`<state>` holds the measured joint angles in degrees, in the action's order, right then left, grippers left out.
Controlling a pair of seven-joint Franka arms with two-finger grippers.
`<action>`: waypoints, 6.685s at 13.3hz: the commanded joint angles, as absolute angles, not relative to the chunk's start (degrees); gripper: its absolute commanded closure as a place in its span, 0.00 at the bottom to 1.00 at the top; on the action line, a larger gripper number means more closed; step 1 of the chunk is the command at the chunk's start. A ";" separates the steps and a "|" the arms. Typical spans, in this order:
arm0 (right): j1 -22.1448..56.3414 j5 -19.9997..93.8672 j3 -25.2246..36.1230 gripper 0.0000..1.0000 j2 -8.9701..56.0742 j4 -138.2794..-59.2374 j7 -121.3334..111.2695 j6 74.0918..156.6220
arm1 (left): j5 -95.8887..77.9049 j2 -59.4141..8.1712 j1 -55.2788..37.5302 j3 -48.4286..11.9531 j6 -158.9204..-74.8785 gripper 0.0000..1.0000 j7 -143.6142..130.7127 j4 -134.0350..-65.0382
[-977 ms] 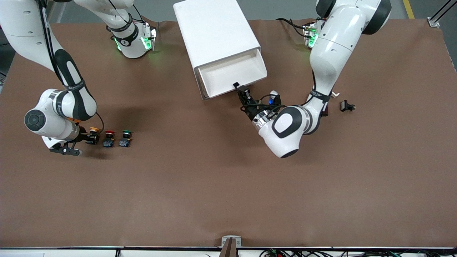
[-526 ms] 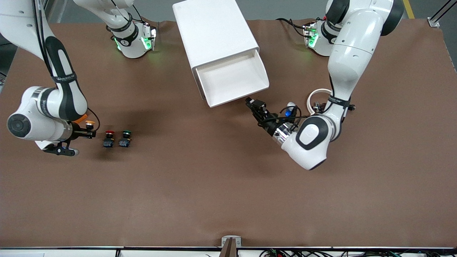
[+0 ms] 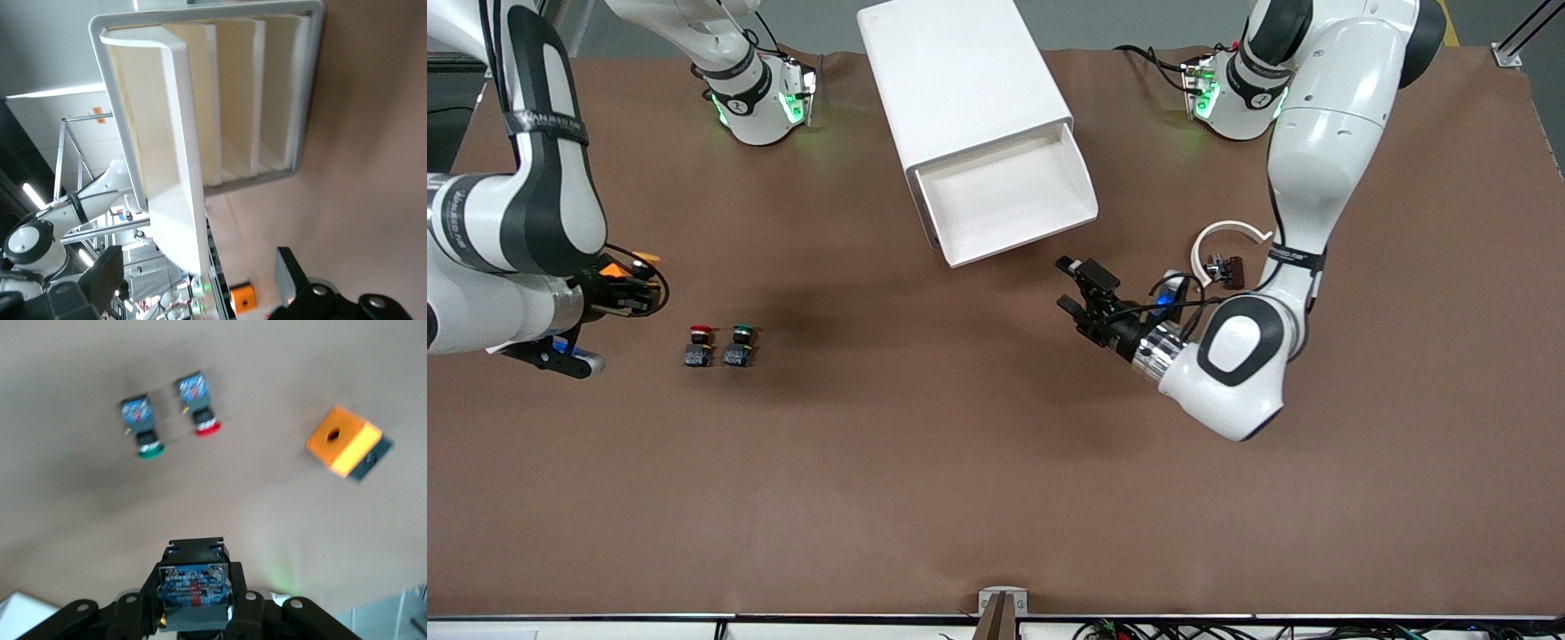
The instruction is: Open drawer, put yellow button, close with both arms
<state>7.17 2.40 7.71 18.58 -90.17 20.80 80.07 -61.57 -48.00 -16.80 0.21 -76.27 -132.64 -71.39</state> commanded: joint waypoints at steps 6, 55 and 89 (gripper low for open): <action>30.03 15.35 7.91 0.82 14.41 -84.29 68.39 69.52 | -53.01 -45.62 -16.43 15.71 -76.20 0.00 -104.21 -67.94; 43.53 21.89 8.61 0.00 8.45 -84.55 80.64 79.91 | -3.25 -14.23 -31.64 -6.93 -119.53 0.00 -48.94 -109.51; 6.68 -0.79 8.44 0.00 -3.78 -90.97 9.12 83.76 | 3.50 -14.85 -10.41 -27.33 -117.86 0.00 -65.58 -107.15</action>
